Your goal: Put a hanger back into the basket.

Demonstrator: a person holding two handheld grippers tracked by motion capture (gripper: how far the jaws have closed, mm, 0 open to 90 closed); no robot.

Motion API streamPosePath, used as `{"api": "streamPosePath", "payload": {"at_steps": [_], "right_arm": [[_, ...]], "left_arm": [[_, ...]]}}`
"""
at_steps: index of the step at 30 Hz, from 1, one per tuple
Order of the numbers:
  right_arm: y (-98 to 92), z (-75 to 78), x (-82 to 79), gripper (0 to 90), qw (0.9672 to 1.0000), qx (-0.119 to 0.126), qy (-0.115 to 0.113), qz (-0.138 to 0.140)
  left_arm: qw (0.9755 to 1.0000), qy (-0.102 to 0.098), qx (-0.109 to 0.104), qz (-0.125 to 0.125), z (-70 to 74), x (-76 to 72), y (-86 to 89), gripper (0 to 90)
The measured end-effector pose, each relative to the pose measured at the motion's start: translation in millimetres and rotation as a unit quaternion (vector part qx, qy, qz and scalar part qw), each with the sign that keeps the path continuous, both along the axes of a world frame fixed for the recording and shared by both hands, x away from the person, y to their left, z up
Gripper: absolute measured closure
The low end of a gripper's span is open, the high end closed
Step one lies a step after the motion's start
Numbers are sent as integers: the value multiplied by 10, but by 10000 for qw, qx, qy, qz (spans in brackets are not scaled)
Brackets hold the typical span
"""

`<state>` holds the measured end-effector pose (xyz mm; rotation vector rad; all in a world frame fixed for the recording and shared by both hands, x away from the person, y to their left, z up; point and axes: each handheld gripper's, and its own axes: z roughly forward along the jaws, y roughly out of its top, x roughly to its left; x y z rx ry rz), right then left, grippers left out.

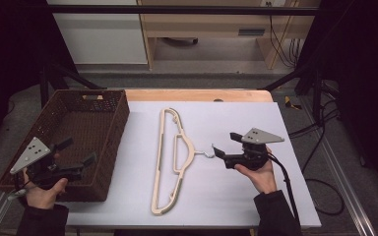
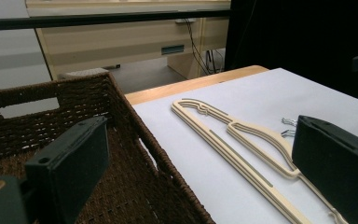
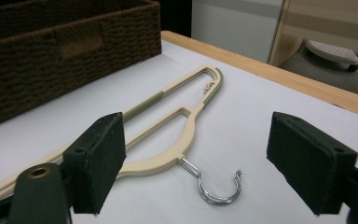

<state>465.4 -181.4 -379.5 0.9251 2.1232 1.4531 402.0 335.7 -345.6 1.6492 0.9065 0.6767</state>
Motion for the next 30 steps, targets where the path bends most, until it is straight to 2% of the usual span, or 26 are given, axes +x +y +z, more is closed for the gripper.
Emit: {"api": "streamPosePath", "payload": {"at_steps": [7, 8, 14, 17, 21, 25, 30], "right_arm": [[222, -164, 300, 277, 9994, -276, 177, 68], [243, -195, 341, 294, 9993, -306, 226, 65], [356, -423, 551, 402, 9973, -465, 544, 182], [401, -540, 617, 453, 9951, -678, 683, 208], [439, -643, 673, 523, 9934, -802, 789, 229], [464, -734, 717, 529, 9914, -919, 907, 220], [505, -829, 753, 548, 9899, -966, 1018, 196]], "left_arm": [[10000, 14, -45, 4, -12, 11, -10, 40], [10000, 36, 23, -11, -15, 16, -9, 41], [10000, 40, 3, -1, -24, 26, -26, 40], [10000, 53, 57, -14, -25, 29, -27, 40], [10000, 42, 28, -17, -29, 34, -48, 40], [10000, 36, 81, -25, -28, 38, -49, 40], [10000, 23, 17, -1, -27, 39, -44, 41]]}}
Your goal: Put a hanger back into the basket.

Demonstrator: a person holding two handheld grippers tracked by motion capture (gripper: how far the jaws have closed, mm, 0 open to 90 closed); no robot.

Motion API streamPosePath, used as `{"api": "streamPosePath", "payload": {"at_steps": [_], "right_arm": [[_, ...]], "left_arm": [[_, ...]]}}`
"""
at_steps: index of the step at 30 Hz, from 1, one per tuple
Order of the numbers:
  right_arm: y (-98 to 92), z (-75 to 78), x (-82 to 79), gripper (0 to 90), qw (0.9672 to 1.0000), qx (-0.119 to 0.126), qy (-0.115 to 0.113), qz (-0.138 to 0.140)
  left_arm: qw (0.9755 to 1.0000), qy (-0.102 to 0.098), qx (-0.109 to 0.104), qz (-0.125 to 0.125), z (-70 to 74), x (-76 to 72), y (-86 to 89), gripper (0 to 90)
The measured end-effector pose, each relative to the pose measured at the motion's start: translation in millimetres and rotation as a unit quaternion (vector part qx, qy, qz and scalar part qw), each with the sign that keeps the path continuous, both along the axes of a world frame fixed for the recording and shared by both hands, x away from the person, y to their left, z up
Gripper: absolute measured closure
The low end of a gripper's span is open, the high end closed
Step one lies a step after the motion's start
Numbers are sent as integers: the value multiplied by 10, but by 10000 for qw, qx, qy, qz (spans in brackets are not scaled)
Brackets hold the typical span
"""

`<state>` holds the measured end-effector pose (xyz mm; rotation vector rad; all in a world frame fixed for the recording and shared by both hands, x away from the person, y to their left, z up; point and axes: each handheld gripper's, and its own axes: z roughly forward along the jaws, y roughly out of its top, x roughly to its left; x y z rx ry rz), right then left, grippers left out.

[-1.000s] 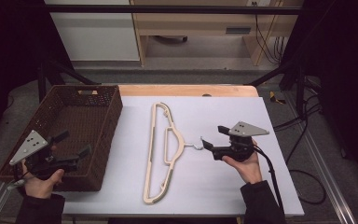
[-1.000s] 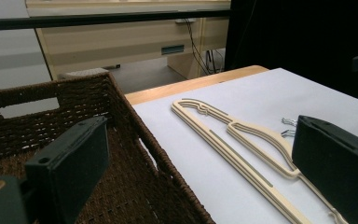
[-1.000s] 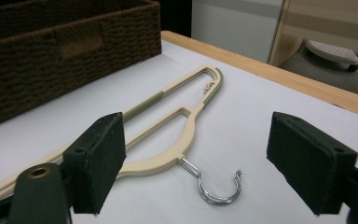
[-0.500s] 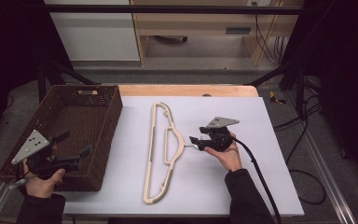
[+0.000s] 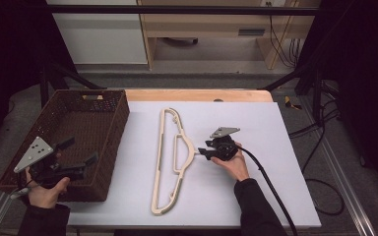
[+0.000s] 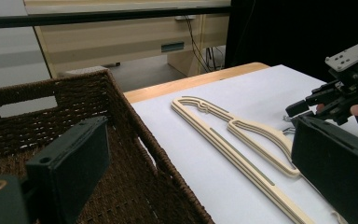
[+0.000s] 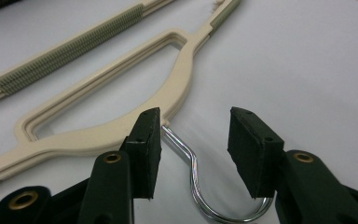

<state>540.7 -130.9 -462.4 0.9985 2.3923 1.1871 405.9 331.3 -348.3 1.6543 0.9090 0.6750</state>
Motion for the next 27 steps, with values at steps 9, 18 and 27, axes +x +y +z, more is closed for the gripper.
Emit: {"api": "streamPosePath", "payload": {"at_steps": [9, 18, 27], "right_arm": [[-10, -50, 33, 681, 9998, -80, 195, 25], [-34, -105, 85, 778, 9991, -116, 358, 171], [-30, -147, 110, 801, 9984, -99, 443, 345]], "left_arm": [[10000, 23, 30, -27, -8, 10, -15, 42], [10000, 28, 70, -37, -15, 22, -32, 43], [9999, 55, 125, -63, -19, 26, -37, 44]]}}
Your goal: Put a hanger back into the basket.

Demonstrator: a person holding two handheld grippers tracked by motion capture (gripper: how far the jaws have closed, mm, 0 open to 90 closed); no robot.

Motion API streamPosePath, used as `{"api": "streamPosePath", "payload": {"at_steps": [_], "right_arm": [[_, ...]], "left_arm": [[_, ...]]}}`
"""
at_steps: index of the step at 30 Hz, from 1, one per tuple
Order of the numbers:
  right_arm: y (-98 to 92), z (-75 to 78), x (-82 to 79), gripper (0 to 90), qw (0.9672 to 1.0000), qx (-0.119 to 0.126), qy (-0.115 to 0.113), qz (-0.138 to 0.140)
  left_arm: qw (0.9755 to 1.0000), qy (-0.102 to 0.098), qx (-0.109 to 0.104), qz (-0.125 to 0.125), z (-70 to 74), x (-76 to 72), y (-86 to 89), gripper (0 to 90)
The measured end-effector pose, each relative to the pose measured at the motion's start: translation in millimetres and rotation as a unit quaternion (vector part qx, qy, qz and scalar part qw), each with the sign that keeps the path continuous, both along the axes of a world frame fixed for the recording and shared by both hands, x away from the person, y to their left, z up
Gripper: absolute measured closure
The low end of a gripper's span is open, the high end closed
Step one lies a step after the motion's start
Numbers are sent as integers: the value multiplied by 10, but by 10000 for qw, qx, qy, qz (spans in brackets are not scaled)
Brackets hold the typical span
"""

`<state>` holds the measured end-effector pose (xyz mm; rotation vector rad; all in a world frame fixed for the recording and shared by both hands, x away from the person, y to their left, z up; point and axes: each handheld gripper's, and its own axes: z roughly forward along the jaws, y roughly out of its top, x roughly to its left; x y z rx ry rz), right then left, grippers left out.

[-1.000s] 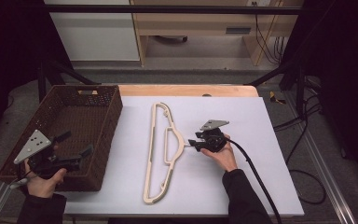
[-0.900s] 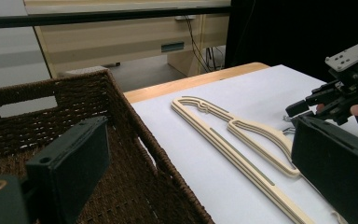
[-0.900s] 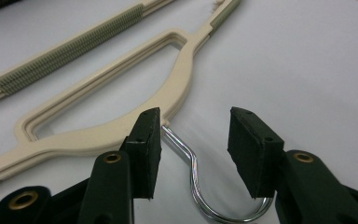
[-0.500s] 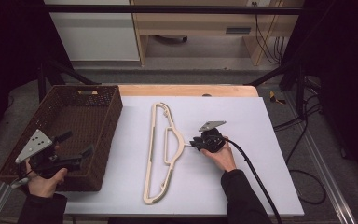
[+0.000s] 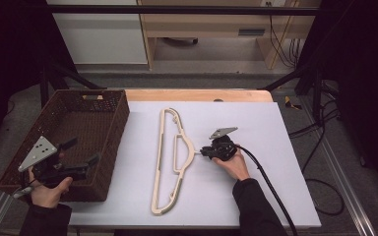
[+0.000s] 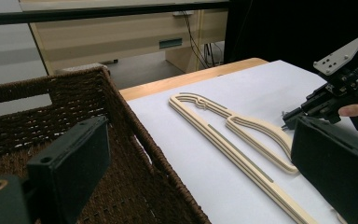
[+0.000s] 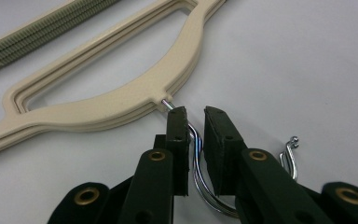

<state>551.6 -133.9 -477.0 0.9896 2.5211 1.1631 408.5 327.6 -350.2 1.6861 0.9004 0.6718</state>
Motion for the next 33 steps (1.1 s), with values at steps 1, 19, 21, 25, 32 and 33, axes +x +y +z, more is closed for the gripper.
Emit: {"api": "streamPosePath", "payload": {"at_steps": [1, 19, 21, 25, 32, 33], "right_arm": [[6, -5, -1, 802, 10000, 8, 23, -10], [-45, 49, -2, 886, 9998, 68, -181, 99], [-37, 62, -9, 887, 9997, 66, -206, 58], [-37, 115, -34, 888, 9995, 20, -298, 97], [-16, 253, -98, 890, 9995, -10, -330, -20], [-4, 278, -109, 889, 9994, -26, -353, -43]], "left_arm": [[10000, -1, -3, -2, 0, 0, -2, 44], [10000, 18, -3, -5, -11, 5, -35, 46], [10000, 14, 1, -10, -11, 3, -43, 46], [10000, -14, -40, -41, 6, -11, -87, 48], [9998, 25, 110, -176, 42, -43, -320, 48], [9997, 47, 131, -202, 39, -44, -371, 48]]}}
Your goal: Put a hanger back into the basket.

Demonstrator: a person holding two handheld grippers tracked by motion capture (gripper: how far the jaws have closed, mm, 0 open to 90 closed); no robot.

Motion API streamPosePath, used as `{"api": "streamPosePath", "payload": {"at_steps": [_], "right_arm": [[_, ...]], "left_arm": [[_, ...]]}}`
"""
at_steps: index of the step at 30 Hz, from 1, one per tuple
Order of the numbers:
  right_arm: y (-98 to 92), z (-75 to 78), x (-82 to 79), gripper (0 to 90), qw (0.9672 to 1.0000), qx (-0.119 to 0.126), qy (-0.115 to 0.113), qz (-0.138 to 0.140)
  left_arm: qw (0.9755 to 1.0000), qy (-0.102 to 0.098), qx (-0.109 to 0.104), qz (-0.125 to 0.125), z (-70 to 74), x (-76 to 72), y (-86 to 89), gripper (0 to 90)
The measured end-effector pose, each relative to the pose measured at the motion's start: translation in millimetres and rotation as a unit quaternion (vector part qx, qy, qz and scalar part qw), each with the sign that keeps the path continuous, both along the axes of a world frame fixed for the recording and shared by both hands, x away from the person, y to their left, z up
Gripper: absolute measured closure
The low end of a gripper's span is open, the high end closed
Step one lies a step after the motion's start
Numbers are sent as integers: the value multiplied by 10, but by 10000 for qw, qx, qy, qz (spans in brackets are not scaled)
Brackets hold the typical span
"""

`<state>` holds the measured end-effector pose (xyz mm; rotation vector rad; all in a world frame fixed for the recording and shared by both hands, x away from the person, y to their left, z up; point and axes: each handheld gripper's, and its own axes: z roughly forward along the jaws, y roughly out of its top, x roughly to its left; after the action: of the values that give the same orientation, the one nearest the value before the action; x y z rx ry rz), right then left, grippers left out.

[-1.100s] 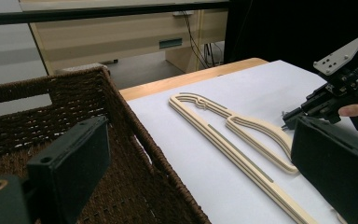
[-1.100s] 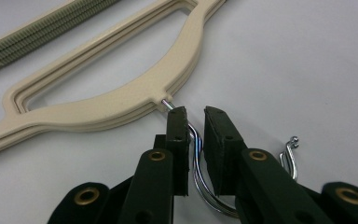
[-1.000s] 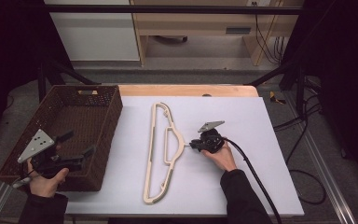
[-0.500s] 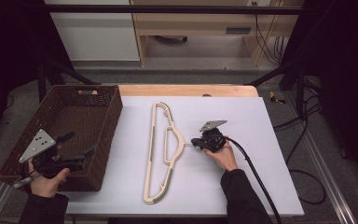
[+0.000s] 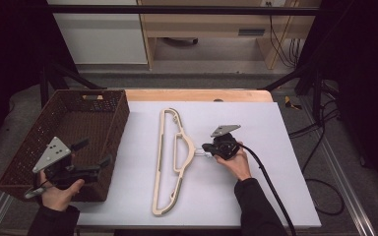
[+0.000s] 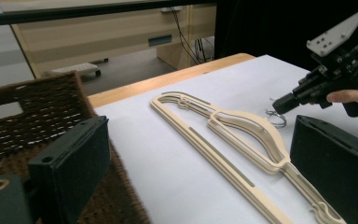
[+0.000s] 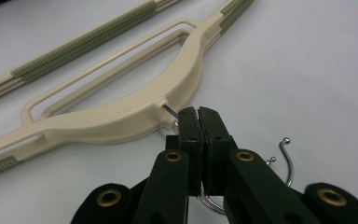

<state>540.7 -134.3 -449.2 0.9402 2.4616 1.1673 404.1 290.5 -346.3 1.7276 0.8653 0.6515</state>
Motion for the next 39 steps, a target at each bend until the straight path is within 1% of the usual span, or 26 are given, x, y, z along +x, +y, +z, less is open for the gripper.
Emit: {"api": "streamPosePath", "payload": {"at_steps": [2, 3, 5, 8, 9, 11, 12, 14, 16, 18, 20, 21, 22, 24, 28, 29, 31, 34, 35, 37, 38, 39], "right_arm": [[22, 58, -23, 889, 10000, -39, -72, 45], [45, 84, -37, 890, 10000, -11, -92, 12], [77, 139, -68, 890, 9999, -44, -141, 71], [132, 207, -112, 890, 9998, -8, -178, 87], [140, 227, -123, 890, 9997, -32, -199, 139], [158, 256, -144, 890, 9996, -61, -206, 171], [168, 257, -149, 890, 9997, -19, -218, 142], [171, 262, -156, 890, 9997, -17, -197, 150], [166, 268, -158, 890, 9996, -35, -194, 191], [175, 274, -165, 890, 9996, -14, -226, 157], [171, 290, -167, 890, 9994, -30, -269, 228], [172, 301, -174, 890, 9994, -22, -252, 229], [183, 311, -183, 890, 9995, 10, -260, 173], [181, 326, -188, 890, 9994, 1, -284, 221], [197, 350, -208, 890, 9994, 2, -273, 223], [199, 353, -209, 890, 9993, -15, -285, 243], [220, 360, -221, 890, 9993, -9, -303, 209], [237, 372, -231, 890, 9990, -71, -345, 287], [251, 375, -239, 890, 9991, -56, -327, 253], [258, 379, -245, 890, 9990, -59, -340, 282], [254, 387, -247, 890, 9988, -100, -356, 317], [259, 393, -254, 890, 9989, -76, -357, 290]], "left_arm": [[10000, 63, 47, -55, -12, 4, -111, 48], [9999, 117, 55, -86, -21, 8, -172, 48], [9996, 214, 56, -180, -49, 17, -303, 51], [9987, 347, 187, -331, -100, 44, -527, 53], [9981, 404, 241, -396, -120, 57, -605, 54], [9967, 507, 308, -546, -160, 91, -765, 57], [9959, 554, 373, -613, -181, 111, -840, 60], [9940, 648, 502, -723, -231, 158, -986, 66], [9924, 776, 543, -786, -296, 221, -1125, 77], [9900, 937, 625, -845, -365, 297, -1258, 84], [9880, 1057, 700, -881, -422, 368, -1377, 96], [9872, 1109, 719, -889, -453, 409, -1441, 102], [9869, 1139, 731, -879, -478, 439, -1487, 114], [9856, 1215, 761, -892, -516, 483, -1555, 130], [9829, 1276, 974, -905, -614, 545, -1698, 167], [9819, 1313, 1008, -920, -639, 556, -1731, 176], [9800, 1351, 1145, -909, -695, 577, -1803, 198], [9763, 1417, 1359, -912, -790, 622, -1918, 264], [9749, 1438, 1458, -876, -818, 635, -1948, 288], [9731, 1504, 1527, -840, -867, 660, -1983, 331], [9722, 1553, 1532, -849, -897, 674, -1999, 355], [9711, 1570, 1577, -860, -912, 681, -2006, 390]]}}
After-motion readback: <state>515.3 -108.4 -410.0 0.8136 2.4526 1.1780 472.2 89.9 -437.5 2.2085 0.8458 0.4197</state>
